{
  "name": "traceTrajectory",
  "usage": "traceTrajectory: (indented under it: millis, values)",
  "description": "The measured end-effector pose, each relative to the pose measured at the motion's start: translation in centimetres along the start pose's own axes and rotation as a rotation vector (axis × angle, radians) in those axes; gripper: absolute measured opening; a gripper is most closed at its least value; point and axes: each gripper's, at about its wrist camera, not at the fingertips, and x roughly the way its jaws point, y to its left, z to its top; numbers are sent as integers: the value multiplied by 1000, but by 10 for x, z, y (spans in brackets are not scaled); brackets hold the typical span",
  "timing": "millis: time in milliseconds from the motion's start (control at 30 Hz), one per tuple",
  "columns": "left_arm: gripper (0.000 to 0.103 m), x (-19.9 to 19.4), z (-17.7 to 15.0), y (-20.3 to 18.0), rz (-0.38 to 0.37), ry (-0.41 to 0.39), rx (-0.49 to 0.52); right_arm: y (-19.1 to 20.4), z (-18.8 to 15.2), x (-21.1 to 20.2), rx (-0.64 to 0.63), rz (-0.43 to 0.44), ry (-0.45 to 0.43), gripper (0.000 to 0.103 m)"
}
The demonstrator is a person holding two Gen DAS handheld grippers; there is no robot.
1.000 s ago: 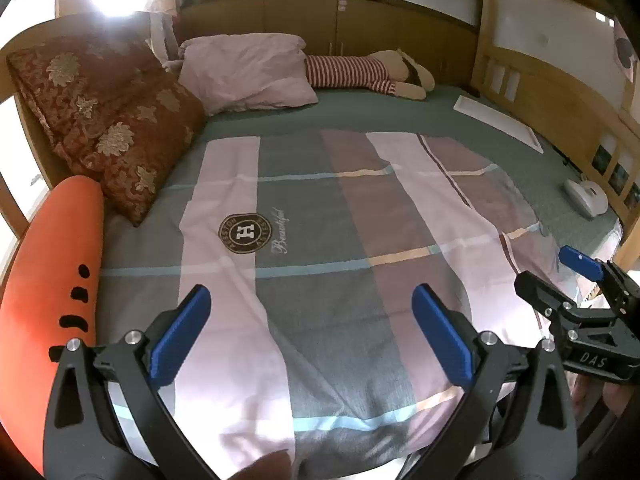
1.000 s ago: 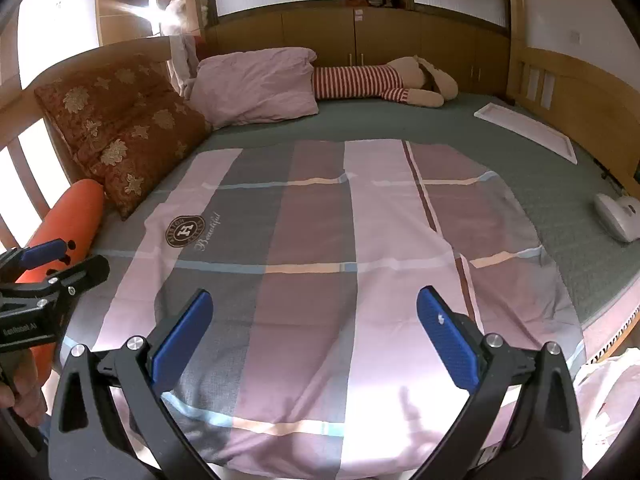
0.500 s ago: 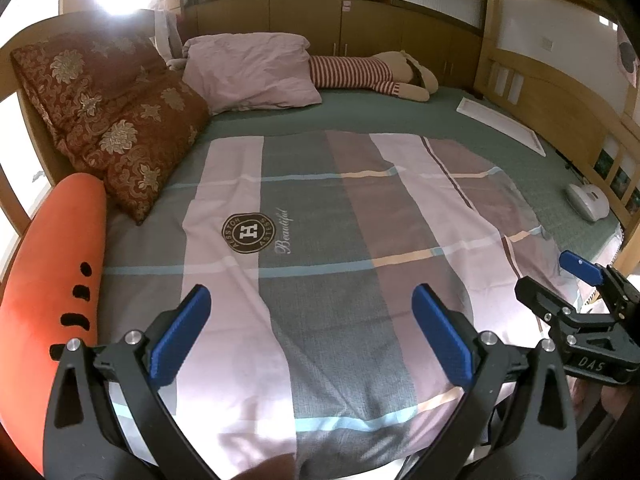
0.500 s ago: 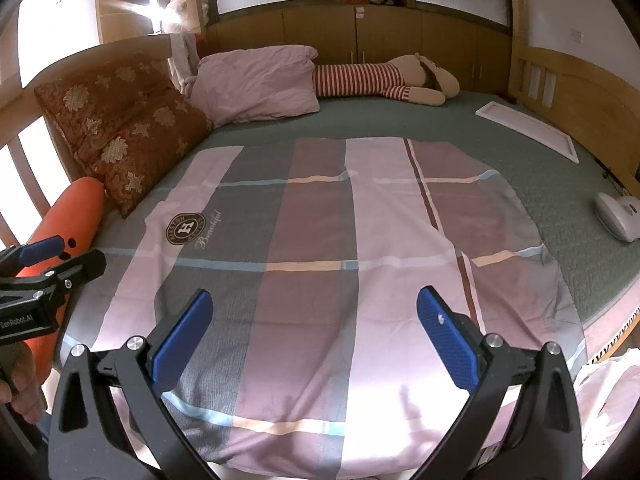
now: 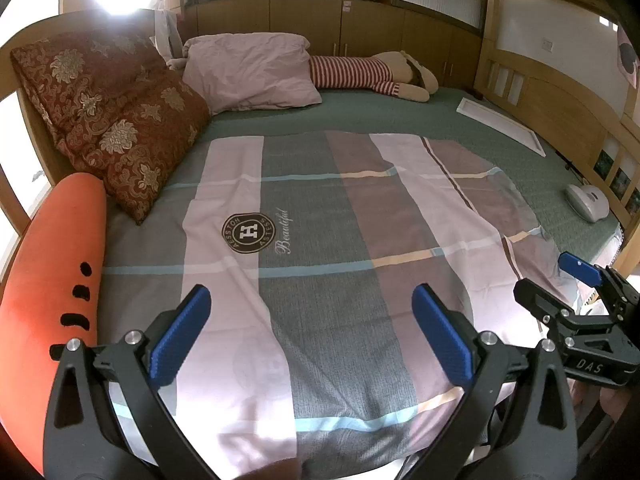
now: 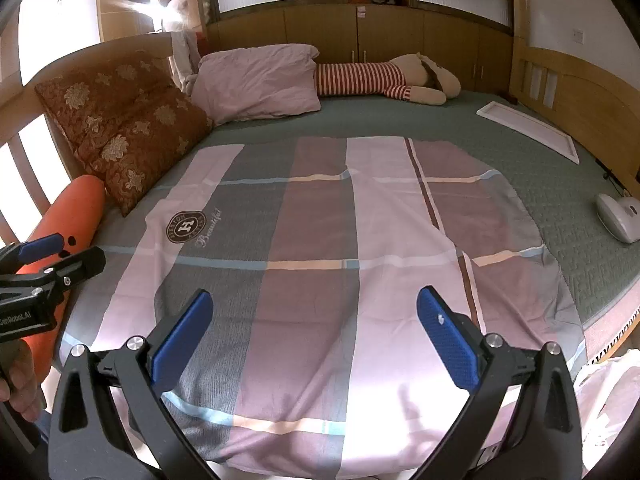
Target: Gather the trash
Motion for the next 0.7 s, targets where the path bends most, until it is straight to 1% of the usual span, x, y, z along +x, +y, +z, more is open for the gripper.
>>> traceTrajectory:
  millis: [567,633,700]
  values:
    - [100,0,-1,-1,-10,-7,-6,2,-4,2,-4,2,4,100]
    - [100,-2,-1,0,-15,-16,-13,2,-4,2,-4,3,6,100]
    - [100,-7,-2,2,-8,-47,-25,3,-5,2,-6,4,7,100]
